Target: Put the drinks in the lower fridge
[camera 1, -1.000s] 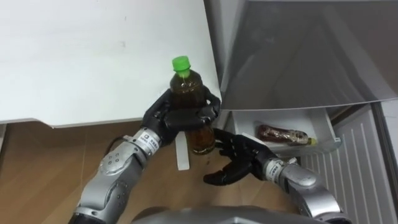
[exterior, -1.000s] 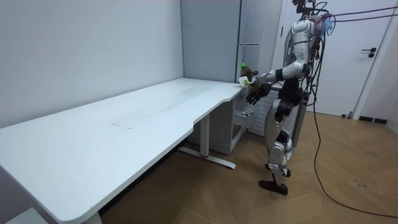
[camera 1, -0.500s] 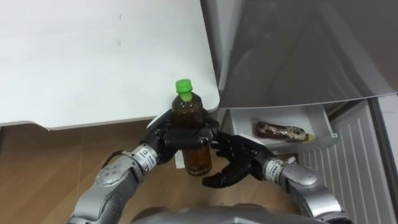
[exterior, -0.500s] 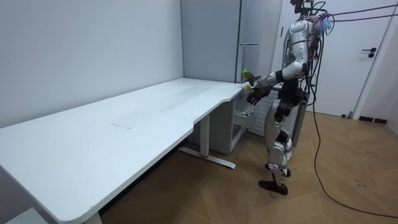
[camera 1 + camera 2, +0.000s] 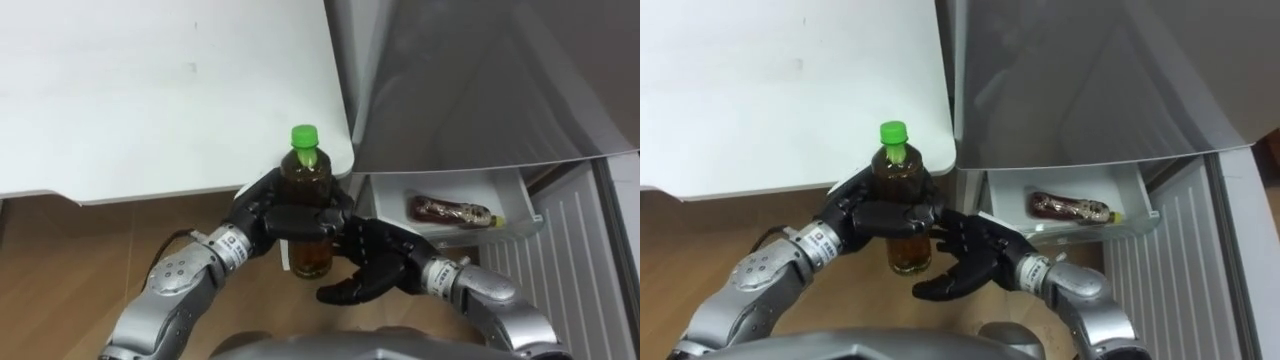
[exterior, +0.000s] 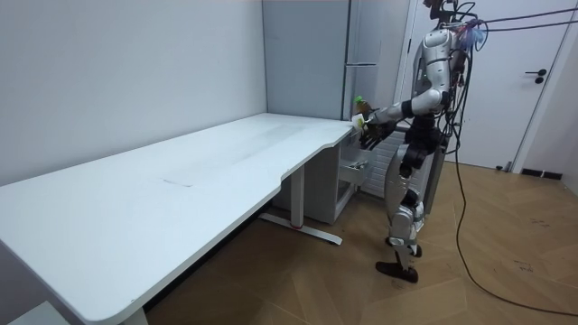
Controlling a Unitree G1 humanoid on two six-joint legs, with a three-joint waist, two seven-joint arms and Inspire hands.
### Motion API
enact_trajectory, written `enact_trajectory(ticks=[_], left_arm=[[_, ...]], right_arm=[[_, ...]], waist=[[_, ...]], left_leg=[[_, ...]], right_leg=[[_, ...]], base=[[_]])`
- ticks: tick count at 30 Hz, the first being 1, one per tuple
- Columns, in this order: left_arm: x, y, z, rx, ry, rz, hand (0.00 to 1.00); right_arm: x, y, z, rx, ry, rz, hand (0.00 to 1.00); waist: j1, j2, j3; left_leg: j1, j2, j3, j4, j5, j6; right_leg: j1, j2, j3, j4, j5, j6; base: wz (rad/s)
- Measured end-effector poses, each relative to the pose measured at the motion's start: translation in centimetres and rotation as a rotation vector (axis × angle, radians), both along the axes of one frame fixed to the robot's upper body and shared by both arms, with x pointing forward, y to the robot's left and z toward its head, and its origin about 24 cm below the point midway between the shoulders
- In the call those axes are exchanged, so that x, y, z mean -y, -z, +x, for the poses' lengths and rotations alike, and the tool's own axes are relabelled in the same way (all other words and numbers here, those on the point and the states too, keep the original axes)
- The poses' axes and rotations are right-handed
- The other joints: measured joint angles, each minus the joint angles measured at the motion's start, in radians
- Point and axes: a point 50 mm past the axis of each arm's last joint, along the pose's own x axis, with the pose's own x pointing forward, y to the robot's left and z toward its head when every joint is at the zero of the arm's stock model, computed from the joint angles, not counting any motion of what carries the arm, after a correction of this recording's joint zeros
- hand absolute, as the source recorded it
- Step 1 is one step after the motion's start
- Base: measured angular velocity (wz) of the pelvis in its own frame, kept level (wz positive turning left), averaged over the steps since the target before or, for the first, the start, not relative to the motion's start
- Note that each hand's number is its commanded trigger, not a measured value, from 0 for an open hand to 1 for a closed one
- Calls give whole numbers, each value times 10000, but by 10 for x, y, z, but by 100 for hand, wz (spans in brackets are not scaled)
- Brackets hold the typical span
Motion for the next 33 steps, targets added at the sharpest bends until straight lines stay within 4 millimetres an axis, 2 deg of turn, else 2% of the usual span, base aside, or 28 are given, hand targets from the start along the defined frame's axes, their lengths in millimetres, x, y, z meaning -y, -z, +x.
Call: enact_trajectory(ticks=[4, 9, 21, 29, 33], left_arm=[[2, -2, 0, 101, 85, -28, 100], [5, -4, 2, 296, 305, 80, 100], [14, -5, 2, 462, 886, 250, 100], [23, -4, 2, 777, 1904, 777, 100], [24, 1, -1, 623, 2098, 920, 100]], right_arm=[[-7, -2, -3, -171, -437, 754, 0], [-10, -3, -5, -362, -697, 1346, 0], [-3, -6, -7, -445, -914, 1386, 0], [-4, -4, -10, -853, -709, 1728, 0], [-5, -3, -11, -923, -686, 1645, 0]], waist=[[-18, 18, 26], [-22, 82, 101], [-18, 80, 91], [235, 63, 83], [247, 65, 83]], left_leg=[[60, -7, -47, -18, -1, 0], [54, -14, -50, -19, -2, 2], [-114, -4, -26, 0, 0, 2], [-121, -9, 37, -22, 1, 2], [-126, -10, 57, -19, 0, 2]], right_leg=[[108, -6, -46, -17, -1, 0], [101, -12, -25, -19, 0, 0], [-119, 14, 17, 7, -1, 0], [-219, -5, 14, 17, 0, 0], [-212, -5, 4, 16, 0, 1]], base=[[2], [1], [0], [-2], [0]])
